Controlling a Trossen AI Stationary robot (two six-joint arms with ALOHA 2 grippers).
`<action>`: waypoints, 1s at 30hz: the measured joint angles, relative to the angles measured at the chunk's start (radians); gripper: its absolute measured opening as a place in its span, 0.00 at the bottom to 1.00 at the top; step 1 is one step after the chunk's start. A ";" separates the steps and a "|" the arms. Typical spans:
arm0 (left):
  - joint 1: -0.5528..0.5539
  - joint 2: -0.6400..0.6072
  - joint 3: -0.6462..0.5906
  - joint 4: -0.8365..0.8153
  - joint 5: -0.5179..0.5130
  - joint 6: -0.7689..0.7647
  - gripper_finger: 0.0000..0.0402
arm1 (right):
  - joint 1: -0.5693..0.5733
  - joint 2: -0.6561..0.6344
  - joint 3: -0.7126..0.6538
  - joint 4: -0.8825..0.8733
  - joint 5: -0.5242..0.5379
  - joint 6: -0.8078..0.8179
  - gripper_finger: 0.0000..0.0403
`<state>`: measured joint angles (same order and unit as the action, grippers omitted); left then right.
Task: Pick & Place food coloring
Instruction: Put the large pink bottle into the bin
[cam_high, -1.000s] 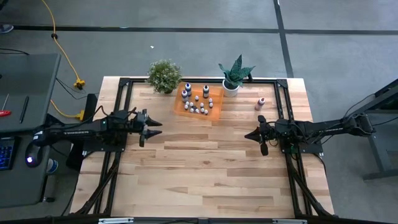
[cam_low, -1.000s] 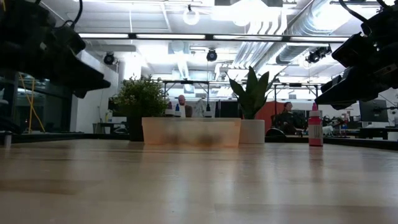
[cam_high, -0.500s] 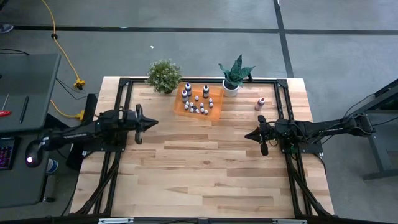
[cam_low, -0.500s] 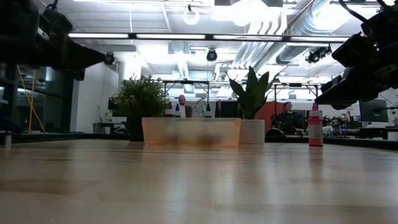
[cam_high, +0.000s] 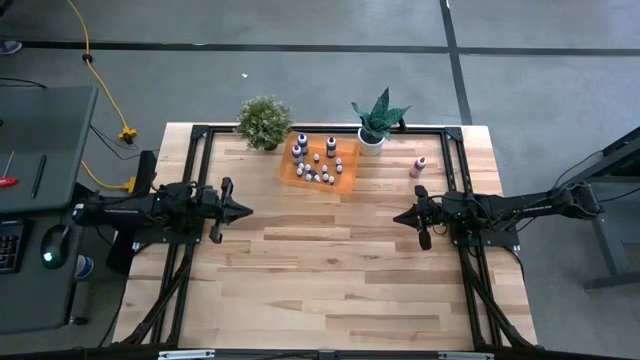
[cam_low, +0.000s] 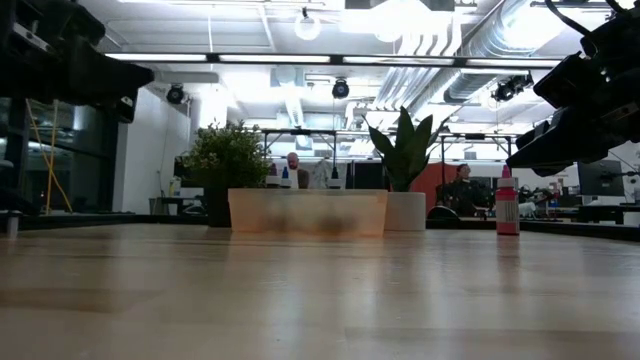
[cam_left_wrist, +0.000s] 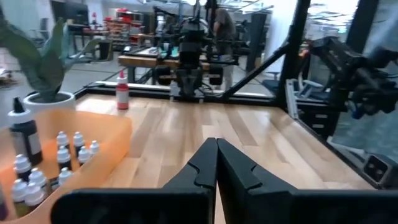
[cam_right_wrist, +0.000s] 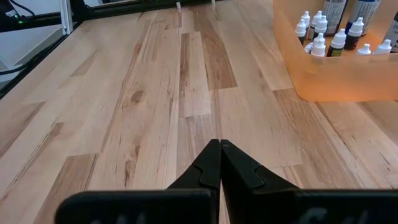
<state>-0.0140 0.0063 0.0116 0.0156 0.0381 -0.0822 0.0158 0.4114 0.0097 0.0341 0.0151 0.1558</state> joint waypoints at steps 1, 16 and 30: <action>-0.011 0.000 0.000 -0.004 -0.021 0.000 0.00 | 0.000 0.000 0.000 0.000 0.000 0.000 0.00; -0.011 0.043 0.000 -0.005 -0.046 0.003 0.00 | 0.000 0.000 0.000 0.000 0.000 0.000 0.00; -0.012 0.136 0.000 -0.001 -0.069 0.000 0.00 | 0.000 0.000 0.000 0.000 0.000 0.000 0.00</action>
<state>-0.0265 0.1421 0.0116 0.0148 -0.0314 -0.0826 0.0154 0.4111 0.0097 0.0338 0.0151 0.1558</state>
